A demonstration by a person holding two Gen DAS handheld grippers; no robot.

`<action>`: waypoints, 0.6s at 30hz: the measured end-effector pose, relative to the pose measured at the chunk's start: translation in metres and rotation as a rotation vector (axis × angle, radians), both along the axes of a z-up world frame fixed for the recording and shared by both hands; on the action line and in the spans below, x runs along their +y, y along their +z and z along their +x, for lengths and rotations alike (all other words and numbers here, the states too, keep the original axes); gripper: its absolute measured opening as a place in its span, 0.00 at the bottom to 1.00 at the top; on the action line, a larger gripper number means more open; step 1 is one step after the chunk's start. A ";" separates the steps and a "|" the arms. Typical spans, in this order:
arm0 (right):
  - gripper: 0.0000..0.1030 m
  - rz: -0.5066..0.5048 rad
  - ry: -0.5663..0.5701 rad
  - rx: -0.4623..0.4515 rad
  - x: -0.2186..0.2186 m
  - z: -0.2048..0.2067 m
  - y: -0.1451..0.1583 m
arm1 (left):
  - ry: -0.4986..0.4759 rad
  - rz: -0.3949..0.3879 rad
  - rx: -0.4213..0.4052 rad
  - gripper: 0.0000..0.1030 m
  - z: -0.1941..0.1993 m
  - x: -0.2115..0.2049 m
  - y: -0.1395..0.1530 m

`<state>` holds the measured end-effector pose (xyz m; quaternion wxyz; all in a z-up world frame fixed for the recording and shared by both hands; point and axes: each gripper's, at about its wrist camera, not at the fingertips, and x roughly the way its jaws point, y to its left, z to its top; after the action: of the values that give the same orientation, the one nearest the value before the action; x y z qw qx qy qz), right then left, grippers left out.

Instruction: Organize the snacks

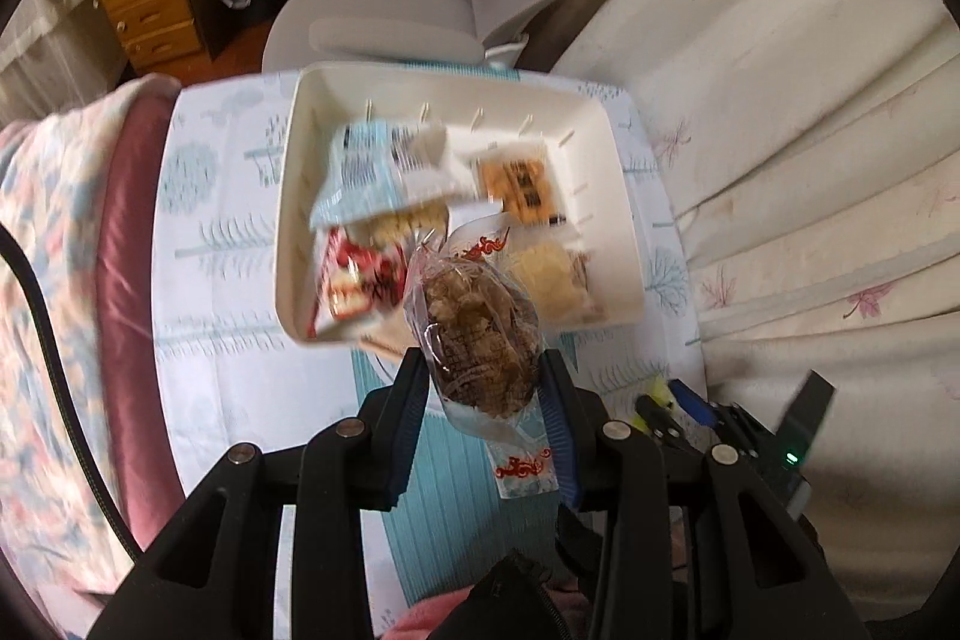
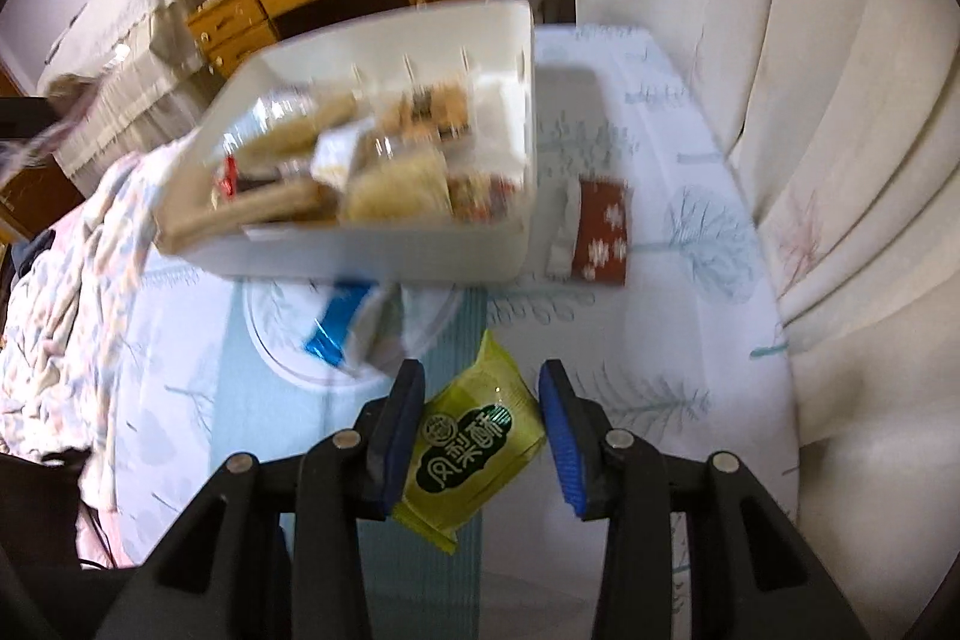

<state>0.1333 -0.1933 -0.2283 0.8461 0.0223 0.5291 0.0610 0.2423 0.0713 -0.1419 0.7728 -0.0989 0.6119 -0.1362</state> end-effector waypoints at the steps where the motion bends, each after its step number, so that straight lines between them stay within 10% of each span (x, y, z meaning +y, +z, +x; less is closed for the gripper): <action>1: 0.39 0.000 -0.003 -0.017 0.001 0.002 0.007 | -0.004 -0.001 -0.013 0.35 0.004 0.002 0.002; 18: 0.28 0.057 0.029 -0.236 0.055 0.061 0.056 | -0.087 -0.022 -0.227 0.35 0.036 0.016 -0.008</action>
<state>0.1944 -0.1379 -0.1719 0.9004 0.0314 0.4243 0.0906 0.2779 0.0876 -0.1494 0.8294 -0.0646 0.5227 -0.1865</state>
